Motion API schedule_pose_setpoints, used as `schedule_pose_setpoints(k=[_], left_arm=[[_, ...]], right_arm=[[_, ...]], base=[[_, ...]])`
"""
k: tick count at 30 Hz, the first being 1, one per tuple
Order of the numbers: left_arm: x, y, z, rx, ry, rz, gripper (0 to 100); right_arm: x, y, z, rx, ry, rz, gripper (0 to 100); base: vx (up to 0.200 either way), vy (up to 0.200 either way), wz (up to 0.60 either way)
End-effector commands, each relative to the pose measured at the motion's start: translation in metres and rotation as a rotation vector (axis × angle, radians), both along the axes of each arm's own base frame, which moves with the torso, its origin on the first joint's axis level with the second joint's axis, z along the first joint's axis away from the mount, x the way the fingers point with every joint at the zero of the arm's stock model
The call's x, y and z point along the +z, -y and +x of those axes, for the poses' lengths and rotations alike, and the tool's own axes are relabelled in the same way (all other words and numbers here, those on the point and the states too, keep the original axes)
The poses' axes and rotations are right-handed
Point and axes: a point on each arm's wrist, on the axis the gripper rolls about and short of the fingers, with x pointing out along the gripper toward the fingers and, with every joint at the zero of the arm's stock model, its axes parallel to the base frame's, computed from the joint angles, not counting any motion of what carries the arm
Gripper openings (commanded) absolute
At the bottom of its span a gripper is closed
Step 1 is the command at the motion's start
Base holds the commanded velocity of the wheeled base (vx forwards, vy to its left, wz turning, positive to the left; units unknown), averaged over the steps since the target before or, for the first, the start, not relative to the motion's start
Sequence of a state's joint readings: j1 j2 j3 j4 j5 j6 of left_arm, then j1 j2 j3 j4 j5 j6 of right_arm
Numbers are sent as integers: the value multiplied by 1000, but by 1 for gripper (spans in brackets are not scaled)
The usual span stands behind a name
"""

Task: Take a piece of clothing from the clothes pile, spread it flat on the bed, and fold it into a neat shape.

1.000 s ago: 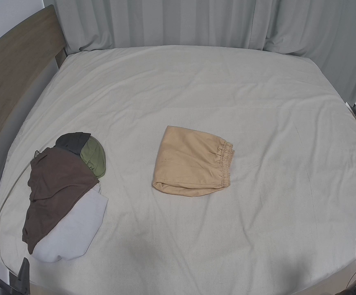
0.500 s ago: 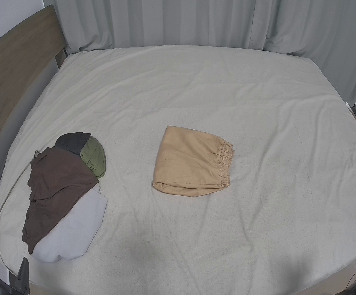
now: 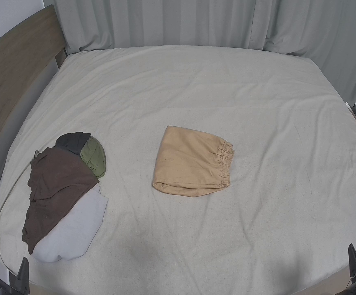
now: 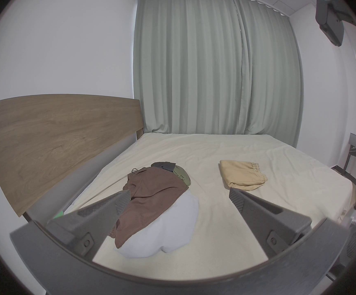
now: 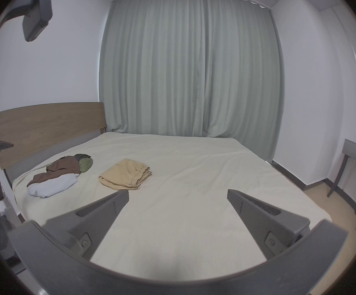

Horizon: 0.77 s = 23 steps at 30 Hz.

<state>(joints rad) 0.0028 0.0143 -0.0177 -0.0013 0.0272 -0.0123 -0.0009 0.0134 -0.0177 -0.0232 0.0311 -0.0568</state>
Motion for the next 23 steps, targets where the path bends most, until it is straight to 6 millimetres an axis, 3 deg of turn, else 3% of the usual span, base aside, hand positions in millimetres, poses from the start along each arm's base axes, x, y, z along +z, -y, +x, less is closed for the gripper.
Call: schedule_pose_setpoints(k=[1, 23], left_arm=[[-5, 0, 0, -1, -3, 3, 100], [-5, 0, 0, -7, -3, 9, 100]], right_arm=[[-9, 1, 1, -23, -67, 58, 100], [-7, 1, 0, -22, -48, 55, 100]], base=[[0, 0, 0], [0, 0, 0]])
